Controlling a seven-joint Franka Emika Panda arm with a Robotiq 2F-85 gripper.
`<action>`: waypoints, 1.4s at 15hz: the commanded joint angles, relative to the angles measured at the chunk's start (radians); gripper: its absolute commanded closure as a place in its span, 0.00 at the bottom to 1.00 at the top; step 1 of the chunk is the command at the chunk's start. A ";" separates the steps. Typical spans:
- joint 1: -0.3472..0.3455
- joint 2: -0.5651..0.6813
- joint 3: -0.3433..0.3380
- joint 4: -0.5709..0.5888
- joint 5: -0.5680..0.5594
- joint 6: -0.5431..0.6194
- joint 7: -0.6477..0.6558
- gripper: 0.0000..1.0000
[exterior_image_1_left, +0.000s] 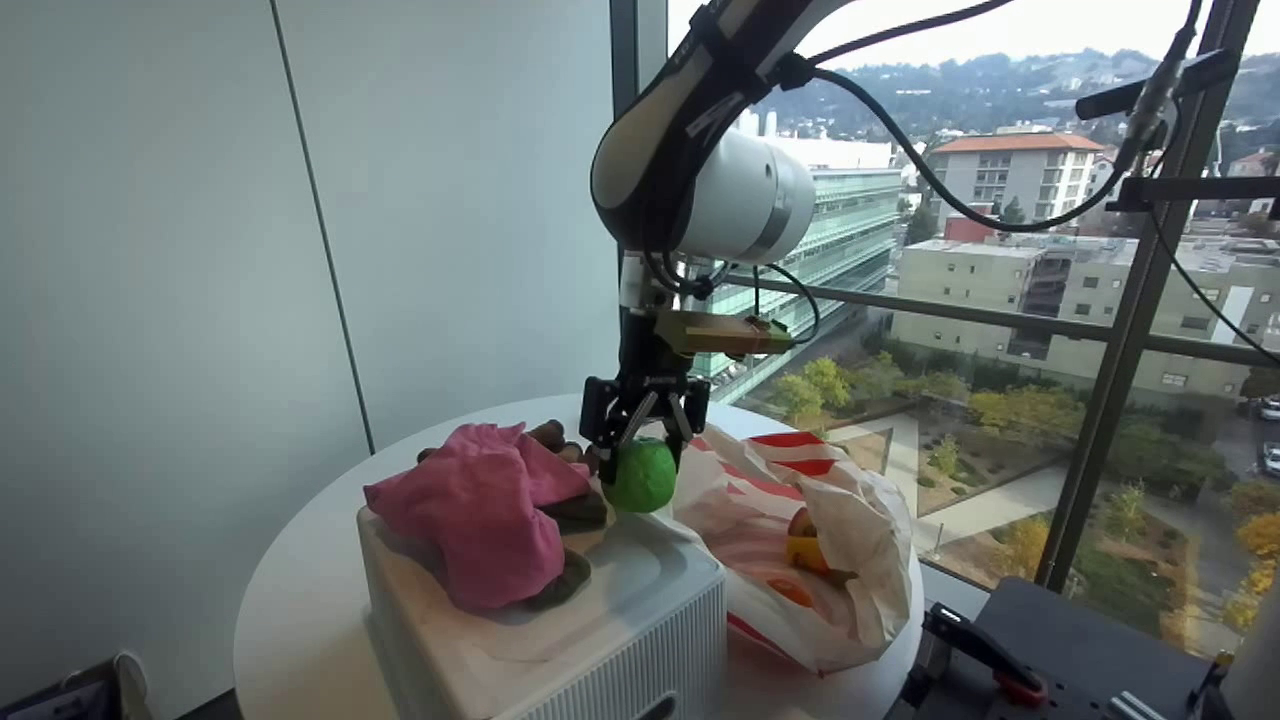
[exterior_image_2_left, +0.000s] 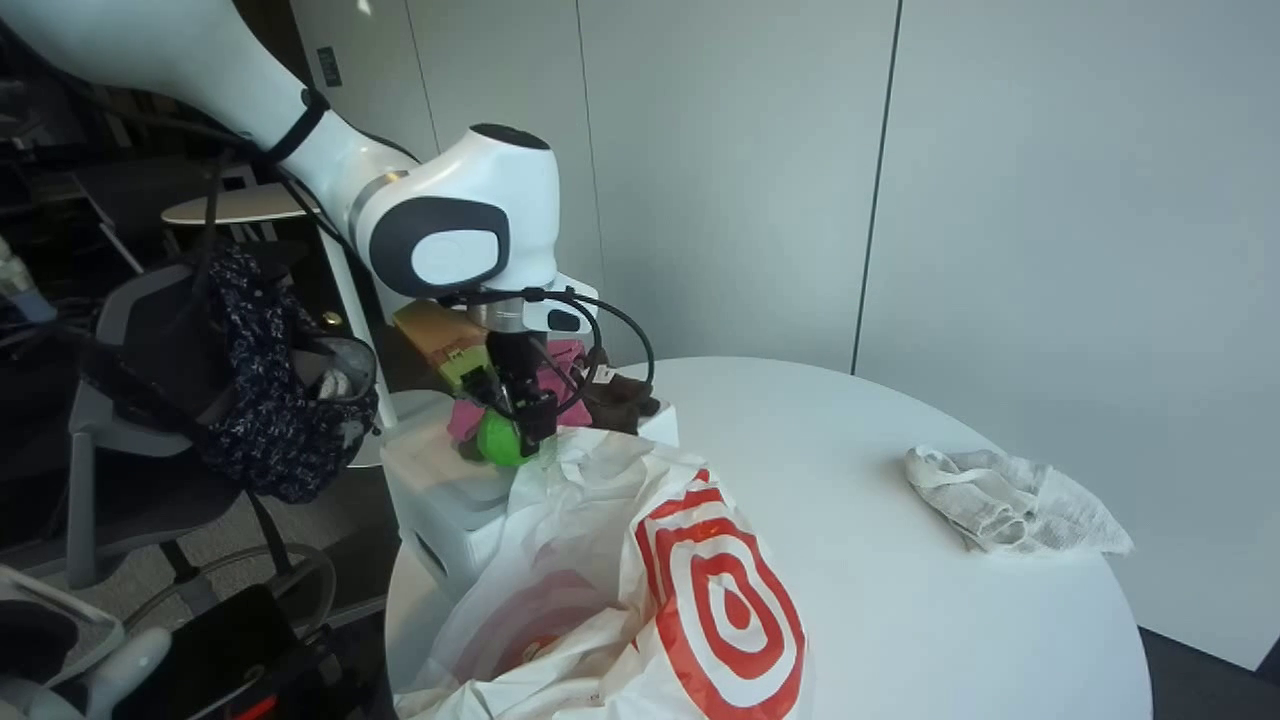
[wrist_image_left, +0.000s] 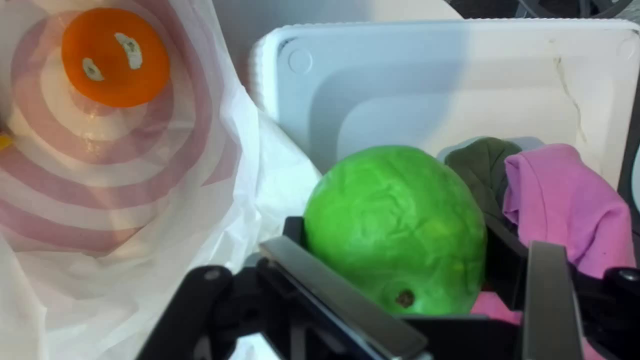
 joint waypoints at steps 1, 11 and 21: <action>0.004 0.047 0.045 0.012 0.099 0.063 -0.139 0.40; -0.004 0.125 0.140 0.010 0.147 0.167 -0.288 0.02; -0.041 -0.014 0.102 -0.042 0.150 0.238 -0.274 0.00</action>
